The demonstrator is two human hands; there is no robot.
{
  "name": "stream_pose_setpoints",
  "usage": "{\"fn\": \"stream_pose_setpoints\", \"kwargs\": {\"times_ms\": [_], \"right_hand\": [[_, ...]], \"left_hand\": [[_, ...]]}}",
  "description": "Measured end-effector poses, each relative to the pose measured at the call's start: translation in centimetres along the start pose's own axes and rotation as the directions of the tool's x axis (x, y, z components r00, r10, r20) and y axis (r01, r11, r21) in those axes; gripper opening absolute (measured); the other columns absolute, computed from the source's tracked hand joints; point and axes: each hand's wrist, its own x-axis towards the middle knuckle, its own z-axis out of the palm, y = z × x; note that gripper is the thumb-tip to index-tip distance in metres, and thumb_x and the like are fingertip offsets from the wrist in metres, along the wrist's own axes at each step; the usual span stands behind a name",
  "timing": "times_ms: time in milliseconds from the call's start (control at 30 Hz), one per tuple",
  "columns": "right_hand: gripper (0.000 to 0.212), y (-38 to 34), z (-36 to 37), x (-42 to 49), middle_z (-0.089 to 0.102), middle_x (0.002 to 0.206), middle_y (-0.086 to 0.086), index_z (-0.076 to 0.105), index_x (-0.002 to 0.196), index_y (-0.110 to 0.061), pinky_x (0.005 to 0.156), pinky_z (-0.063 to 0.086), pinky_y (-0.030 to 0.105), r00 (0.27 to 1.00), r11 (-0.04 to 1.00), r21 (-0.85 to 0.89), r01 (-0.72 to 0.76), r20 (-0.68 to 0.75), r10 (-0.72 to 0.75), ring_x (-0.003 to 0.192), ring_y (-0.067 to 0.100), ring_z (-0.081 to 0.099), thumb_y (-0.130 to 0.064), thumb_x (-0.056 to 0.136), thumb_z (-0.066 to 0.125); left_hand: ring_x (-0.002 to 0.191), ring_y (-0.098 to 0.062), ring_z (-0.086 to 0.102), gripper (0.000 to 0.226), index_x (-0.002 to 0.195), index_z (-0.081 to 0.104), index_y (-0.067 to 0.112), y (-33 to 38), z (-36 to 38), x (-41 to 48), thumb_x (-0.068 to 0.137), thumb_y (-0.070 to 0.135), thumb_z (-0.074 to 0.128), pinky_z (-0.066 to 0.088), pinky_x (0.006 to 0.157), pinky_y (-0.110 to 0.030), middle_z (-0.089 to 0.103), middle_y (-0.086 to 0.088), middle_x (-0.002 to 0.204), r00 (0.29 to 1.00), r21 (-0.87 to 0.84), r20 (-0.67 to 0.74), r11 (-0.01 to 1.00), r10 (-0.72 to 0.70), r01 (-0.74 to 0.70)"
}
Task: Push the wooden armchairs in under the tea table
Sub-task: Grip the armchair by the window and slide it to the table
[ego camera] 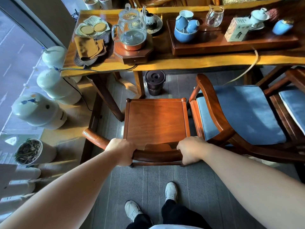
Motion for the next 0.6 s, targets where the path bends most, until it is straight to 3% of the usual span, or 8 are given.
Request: {"fn": "stream_pose_setpoints", "kwargs": {"times_ms": [100,233,400,500,600], "right_hand": [[0.02,0.2,0.1,-0.2,0.066,0.069,-0.004,0.06,0.076,-0.027,0.062,0.054,0.035,1.0,1.0,0.002,0.015,-0.005,-0.015,0.065,0.02,0.06,-0.028,0.056,0.066],[0.037,0.5,0.3,-0.3,0.069,0.075,-0.003,0.064,0.093,-0.03,0.066,0.057,0.039,0.999,0.999,0.0,0.033,0.001,-0.033,0.07,0.021,0.064,-0.031,0.056,0.064],[0.055,0.9,0.3,-0.7,0.069,0.076,-0.003,0.056,0.114,-0.034,0.063,0.055,0.034,0.997,0.997,0.033,0.069,-0.036,-0.068,0.07,0.018,0.064,-0.032,0.058,0.061],[0.057,0.8,0.3,-1.0,0.062,0.083,-0.002,0.049,0.121,-0.029,0.06,0.049,0.035,0.99,0.991,-0.043,0.125,-0.066,-0.128,0.074,0.023,0.059,-0.034,0.066,0.062],[0.064,0.8,0.0,-1.2,0.061,0.109,0.002,0.04,0.129,-0.026,0.074,0.051,0.042,0.967,0.973,-0.125,0.194,-0.142,-0.211,0.095,0.027,0.059,-0.046,0.074,0.065]], "left_hand": [[0.052,-0.007,0.046,0.012,0.08,0.055,0.033,0.1,-0.1,-0.2,0.071,0.03,0.063,0.031,0.046,-0.025,0.05,0.013,0.058,1.0,-0.018,0.013,1.0,0.01,-0.01],[0.059,-0.011,0.053,0.015,0.086,0.057,0.032,0.2,-0.3,-0.3,0.072,0.034,0.064,0.04,0.052,-0.027,0.053,0.013,0.062,1.0,-0.056,0.019,0.998,0.015,-0.014],[0.068,-0.012,0.056,0.024,0.096,0.055,0.033,0.4,-0.6,-0.8,0.075,0.038,0.064,0.046,0.061,-0.029,0.057,0.013,0.073,1.0,-0.061,-0.001,0.998,0.016,-0.016],[0.084,-0.014,0.057,0.042,0.111,0.048,0.031,0.7,-0.4,-1.4,0.076,0.048,0.063,0.049,0.079,-0.035,0.059,0.011,0.09,0.999,-0.029,-0.041,1.0,0.009,-0.01],[0.108,-0.022,0.054,0.074,0.133,0.033,0.027,1.1,-0.1,-2.1,0.074,0.065,0.058,0.043,0.096,-0.041,0.059,0.004,0.117,0.994,0.038,-0.109,0.999,0.03,-0.026]]}}
